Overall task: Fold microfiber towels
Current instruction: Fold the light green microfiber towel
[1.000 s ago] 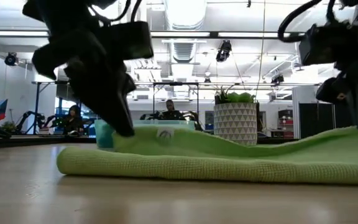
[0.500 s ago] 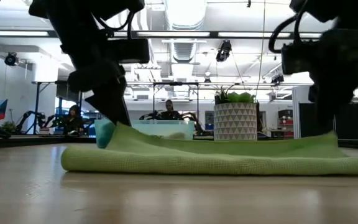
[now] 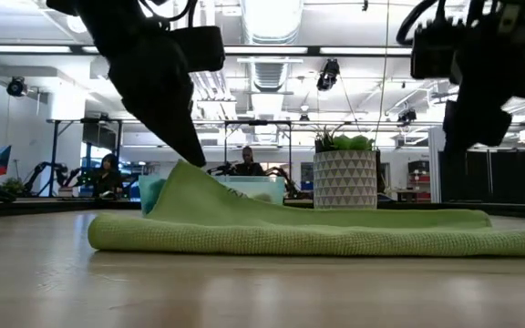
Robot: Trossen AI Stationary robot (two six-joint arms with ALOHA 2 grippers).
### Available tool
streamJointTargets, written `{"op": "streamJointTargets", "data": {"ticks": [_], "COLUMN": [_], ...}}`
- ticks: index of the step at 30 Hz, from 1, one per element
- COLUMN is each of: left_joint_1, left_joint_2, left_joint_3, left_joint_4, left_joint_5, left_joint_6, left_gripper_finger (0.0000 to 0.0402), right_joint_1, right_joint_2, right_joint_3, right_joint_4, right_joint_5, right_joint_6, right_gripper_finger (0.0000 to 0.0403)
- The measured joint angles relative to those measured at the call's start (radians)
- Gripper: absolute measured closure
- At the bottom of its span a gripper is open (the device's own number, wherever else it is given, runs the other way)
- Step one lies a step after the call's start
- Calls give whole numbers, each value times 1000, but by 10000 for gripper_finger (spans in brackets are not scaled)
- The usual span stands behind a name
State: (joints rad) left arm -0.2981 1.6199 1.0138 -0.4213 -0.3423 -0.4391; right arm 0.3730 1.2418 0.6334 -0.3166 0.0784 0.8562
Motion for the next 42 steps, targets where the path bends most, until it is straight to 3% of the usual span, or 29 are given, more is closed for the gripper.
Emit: {"op": "streamJointTargets", "data": {"ticks": [7,14,26,31,42], "left_joint_1": [2,3,4,4,2], "left_joint_2": [-1,-1,-1,-1,-1], "left_joint_3": [-5,-7,-40,-89,-106], "left_joint_4": [-43,-104,-108,-23,-3], "left_joint_5": [9,-7,-3,115,127], "left_joint_6": [-2,0,0,-1,0], "left_gripper_finger": [240,240,240,242,298], "right_joint_1": [1,-11,-45,-61,-184], "right_joint_2": [172,307,268,270,272], "right_joint_3": [0,4,0,0,0], "right_joint_4": [102,119,141,141,82], "right_joint_5": [-84,-55,-41,-24,0], "right_joint_6": [-38,-7,-19,-18,-19], "right_gripper_finger": [325,372,375,375,375]}}
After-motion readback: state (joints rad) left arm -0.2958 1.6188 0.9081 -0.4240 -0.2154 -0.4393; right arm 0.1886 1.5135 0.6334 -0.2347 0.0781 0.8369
